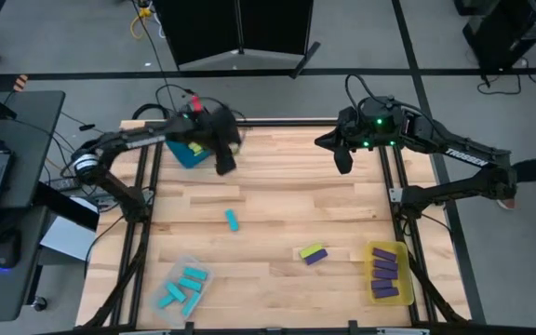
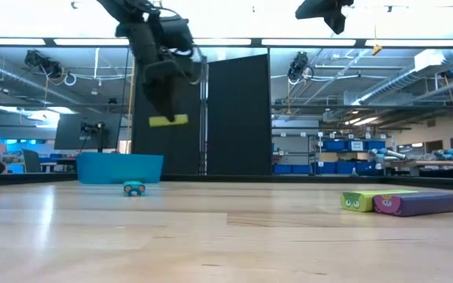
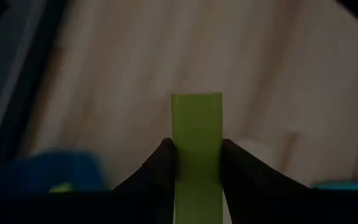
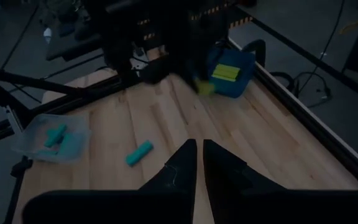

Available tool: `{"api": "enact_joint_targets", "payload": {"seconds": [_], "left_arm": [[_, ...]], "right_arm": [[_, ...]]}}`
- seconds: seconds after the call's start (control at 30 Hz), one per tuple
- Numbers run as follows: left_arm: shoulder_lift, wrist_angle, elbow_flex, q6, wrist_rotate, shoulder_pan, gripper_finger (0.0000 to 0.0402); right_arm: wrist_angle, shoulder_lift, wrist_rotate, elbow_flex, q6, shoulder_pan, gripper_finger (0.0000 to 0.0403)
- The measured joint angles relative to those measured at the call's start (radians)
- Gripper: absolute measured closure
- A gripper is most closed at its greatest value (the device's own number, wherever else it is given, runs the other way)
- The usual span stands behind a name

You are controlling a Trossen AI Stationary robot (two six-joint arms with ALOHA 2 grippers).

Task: Sort blocks
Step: Put the green block into the blue bin

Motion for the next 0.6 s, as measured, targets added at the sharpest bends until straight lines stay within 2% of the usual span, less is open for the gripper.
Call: {"api": "enact_joint_targets", "payload": {"seconds": [0.27,0.47,0.6], "left_arm": [[-0.052,-0.126,0.001,-0.005,0.020,0.269,0.0302],[-0.052,-0.139,-0.005,0.043,0.033,0.414,0.0302],[-0.052,-0.134,-0.051,0.044,0.034,0.493,0.0302]], "right_arm": [[0.008,0.016,0.001,0.000,0.027,0.000,0.0366],[0.043,0.057,0.004,0.000,0.054,-0.004,0.0364],[0.094,0.089,0.004,0.000,0.064,-0.004,0.0366]]}}
